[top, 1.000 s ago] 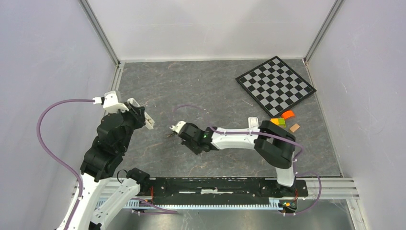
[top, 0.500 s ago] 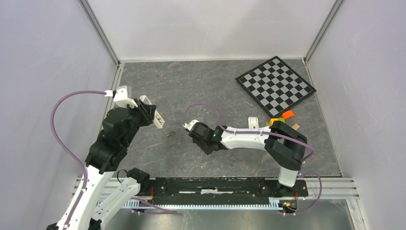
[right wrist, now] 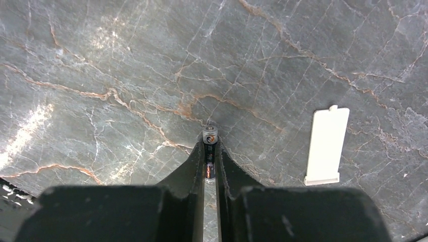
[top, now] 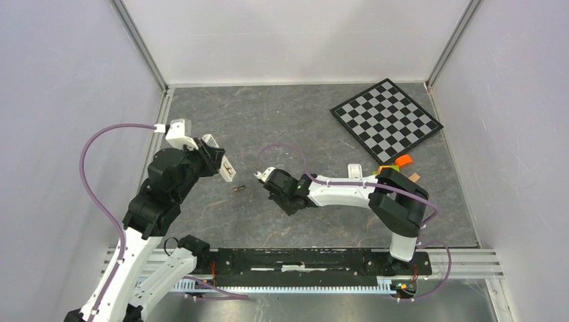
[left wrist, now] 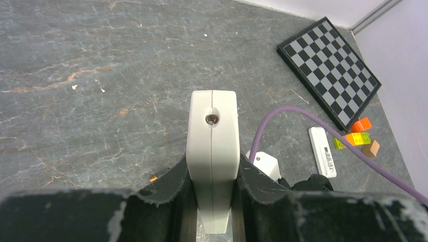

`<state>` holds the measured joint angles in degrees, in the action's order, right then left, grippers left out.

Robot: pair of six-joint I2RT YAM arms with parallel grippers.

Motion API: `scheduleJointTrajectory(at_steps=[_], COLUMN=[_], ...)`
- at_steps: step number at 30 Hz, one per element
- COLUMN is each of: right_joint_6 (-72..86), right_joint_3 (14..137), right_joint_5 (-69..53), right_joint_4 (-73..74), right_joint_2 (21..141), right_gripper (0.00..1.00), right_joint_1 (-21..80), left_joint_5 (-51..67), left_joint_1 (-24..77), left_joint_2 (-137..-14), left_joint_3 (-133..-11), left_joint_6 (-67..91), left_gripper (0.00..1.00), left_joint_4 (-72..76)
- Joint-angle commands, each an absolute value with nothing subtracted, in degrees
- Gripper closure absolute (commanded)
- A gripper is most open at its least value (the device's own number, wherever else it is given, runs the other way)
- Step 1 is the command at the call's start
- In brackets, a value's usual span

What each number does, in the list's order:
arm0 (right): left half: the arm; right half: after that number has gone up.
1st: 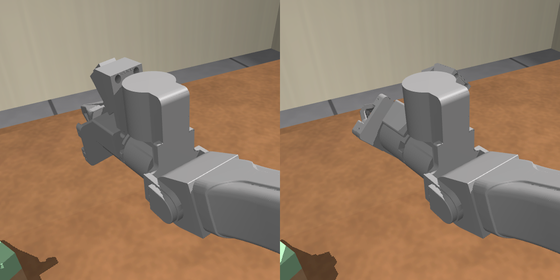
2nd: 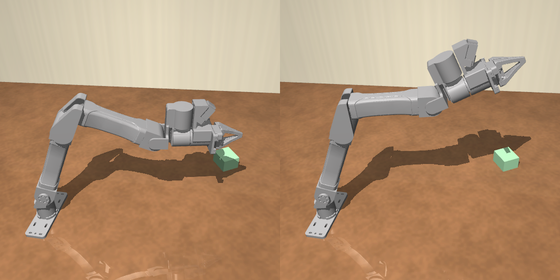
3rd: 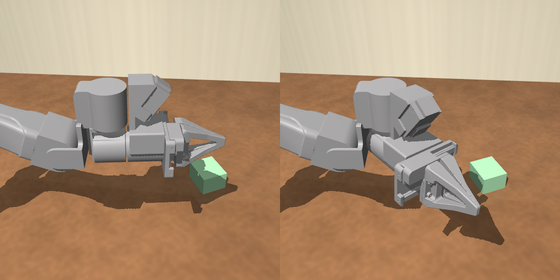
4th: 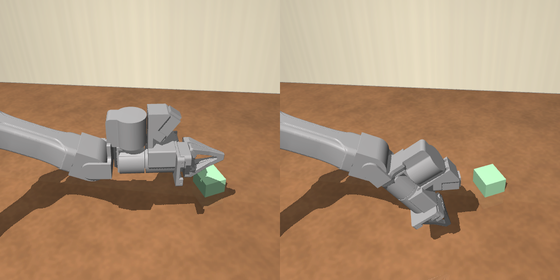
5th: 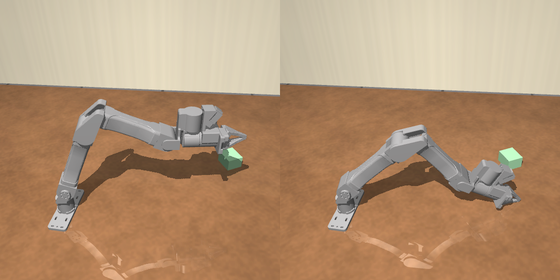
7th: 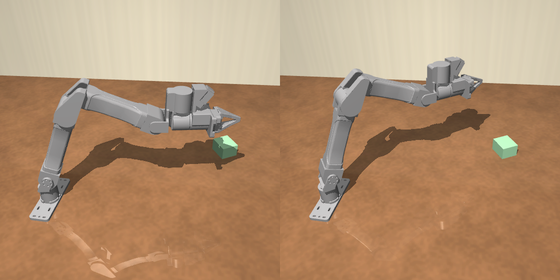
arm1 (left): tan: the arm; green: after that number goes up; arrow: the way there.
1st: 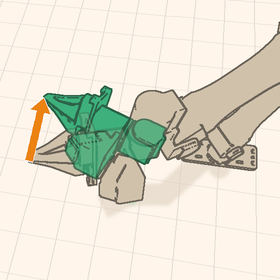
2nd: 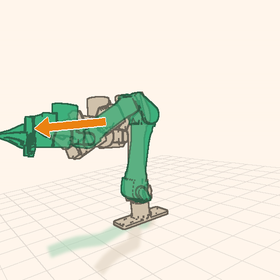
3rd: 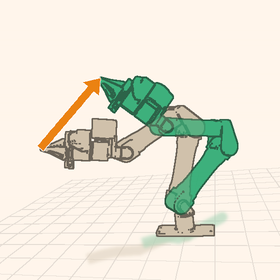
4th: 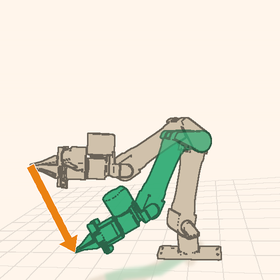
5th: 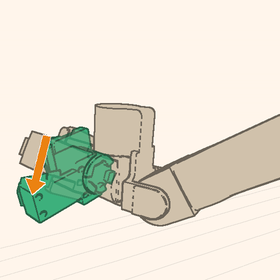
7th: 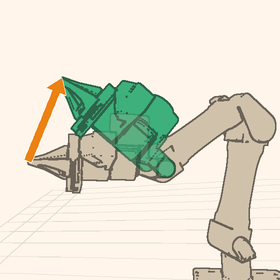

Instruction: Load the batteries into the remote control

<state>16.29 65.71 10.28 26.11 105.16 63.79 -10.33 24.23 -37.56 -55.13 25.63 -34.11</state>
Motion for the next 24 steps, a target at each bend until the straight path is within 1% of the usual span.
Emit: scheduleJointTrajectory(at_steps=[1, 5, 9, 14, 18, 24], right_joint_6=[17.85, 19.63, 21.17, 21.31, 20.90, 21.92], right_joint_3=[62.97, 58.30, 53.13, 47.41, 44.81, 42.67], right_joint_5=[10.73, 14.98, 19.46, 22.22, 21.86, 15.44], right_joint_4=[22.00, 16.51, 11.97, 5.34, 0.45, -10.20], right_joint_2=[102.45, 95.59, 87.54, 75.32, 66.65, 58.59], right_gripper=[0.89, 0.89, 0.89, 0.89, 0.89, 0.88], right_joint_1=[62.88, 61.88, 60.87, 60.56, 60.61, 60.56], left_joint_5=[-5.38, -0.29, 7.35, 19.46, 28.57, 33.29], left_joint_1=[24.23, 24.18, 24.21, 24.24, 24.23, 24.30], left_joint_2=[-38.79, -40.39, -42.23, -45.32, -48.12, -51.19], left_joint_3=[-54.63, -52.18, -48.01, -41.74, -37.86, -34.59], left_joint_6=[24.99, 26.53, 30.10, 37.31, 43.42, 49.72], left_gripper=[0.98, 0.98, 0.98, 0.98, 0.98, 0.98], left_joint_4=[-30.89, -28.07, -22.46, -8.14, 5.07, 18.57])
